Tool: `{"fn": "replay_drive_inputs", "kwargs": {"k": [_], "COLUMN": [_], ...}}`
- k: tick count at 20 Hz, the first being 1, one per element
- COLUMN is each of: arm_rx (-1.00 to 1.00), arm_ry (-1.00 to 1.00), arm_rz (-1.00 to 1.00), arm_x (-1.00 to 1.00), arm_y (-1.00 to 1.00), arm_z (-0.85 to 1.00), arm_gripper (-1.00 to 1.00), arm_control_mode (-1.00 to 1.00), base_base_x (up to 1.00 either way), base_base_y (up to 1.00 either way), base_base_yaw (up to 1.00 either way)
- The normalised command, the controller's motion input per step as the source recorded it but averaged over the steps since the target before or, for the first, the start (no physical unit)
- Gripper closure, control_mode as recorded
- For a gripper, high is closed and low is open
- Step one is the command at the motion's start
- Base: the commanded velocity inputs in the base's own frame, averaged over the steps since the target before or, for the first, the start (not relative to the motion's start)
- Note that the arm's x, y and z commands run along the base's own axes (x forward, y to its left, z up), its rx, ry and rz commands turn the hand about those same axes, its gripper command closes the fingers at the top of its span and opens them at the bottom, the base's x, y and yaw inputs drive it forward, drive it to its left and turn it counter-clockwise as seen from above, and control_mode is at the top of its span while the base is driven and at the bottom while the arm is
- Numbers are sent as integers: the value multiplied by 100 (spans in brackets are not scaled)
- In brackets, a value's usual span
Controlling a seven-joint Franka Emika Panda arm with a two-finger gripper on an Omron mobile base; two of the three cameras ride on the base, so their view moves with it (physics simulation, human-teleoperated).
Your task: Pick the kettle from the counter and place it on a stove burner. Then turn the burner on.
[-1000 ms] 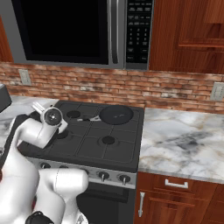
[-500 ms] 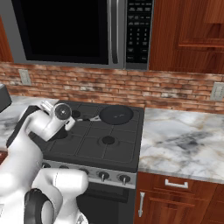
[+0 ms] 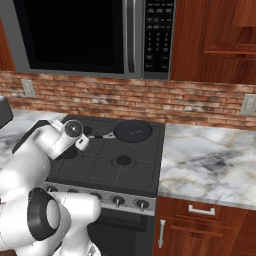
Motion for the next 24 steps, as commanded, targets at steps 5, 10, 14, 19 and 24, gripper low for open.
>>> {"fn": "replay_drive_inputs", "kwargs": {"k": [5, 10, 14, 19, 24], "arm_rx": [-2, 0, 0, 0, 0], "arm_ry": [0, 0, 0, 1, 2], "arm_rz": [0, 0, 0, 0, 0], "arm_x": [18, 18, 15, 18, 21], "arm_y": [0, 0, 0, 0, 3], "arm_z": [-26, -18, -23, -19, -10], "arm_gripper": [100, 100, 100, 100, 100], "arm_control_mode": [-100, -100, -100, -100, -100], "base_base_x": [0, 0, 0, 0, 0], "base_base_y": [0, 0, 0, 0, 0], "base_base_yaw": [0, 0, 0, 0, 0]}}
